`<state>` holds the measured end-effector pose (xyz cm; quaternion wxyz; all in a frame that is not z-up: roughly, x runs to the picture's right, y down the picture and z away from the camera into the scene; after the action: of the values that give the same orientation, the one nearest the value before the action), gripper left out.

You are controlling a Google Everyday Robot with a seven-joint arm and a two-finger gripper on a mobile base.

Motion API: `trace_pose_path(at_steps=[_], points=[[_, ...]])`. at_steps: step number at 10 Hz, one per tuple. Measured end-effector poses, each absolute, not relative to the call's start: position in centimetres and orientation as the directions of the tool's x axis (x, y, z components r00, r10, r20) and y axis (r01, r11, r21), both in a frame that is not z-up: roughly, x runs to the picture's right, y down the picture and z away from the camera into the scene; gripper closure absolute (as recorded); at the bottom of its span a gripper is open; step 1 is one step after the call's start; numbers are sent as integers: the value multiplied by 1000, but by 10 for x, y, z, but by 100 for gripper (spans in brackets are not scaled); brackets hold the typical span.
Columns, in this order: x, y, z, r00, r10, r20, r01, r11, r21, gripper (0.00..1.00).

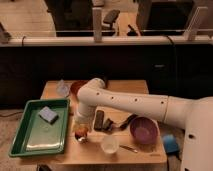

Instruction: Place apple in metal cup

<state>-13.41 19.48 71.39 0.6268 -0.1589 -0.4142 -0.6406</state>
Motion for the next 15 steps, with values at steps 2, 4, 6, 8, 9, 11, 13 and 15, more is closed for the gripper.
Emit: trace_pose_path(at_steps=[2,4,6,8,9,11,13,15], points=[[-134,196,714,-157,-672,724,937,131,325,51],[-136,198,713,-155,-669,726,938,132,322,29],[-136,200,713,-152,-666,730,938,135,318,20],[-137,201,712,-151,-664,732,939,135,316,20],[-137,201,713,-151,-663,733,939,135,315,20],[-136,202,713,-148,-661,736,940,137,313,20],[-134,202,713,-149,-659,738,937,144,317,20],[-134,201,713,-152,-659,736,935,146,324,20]])
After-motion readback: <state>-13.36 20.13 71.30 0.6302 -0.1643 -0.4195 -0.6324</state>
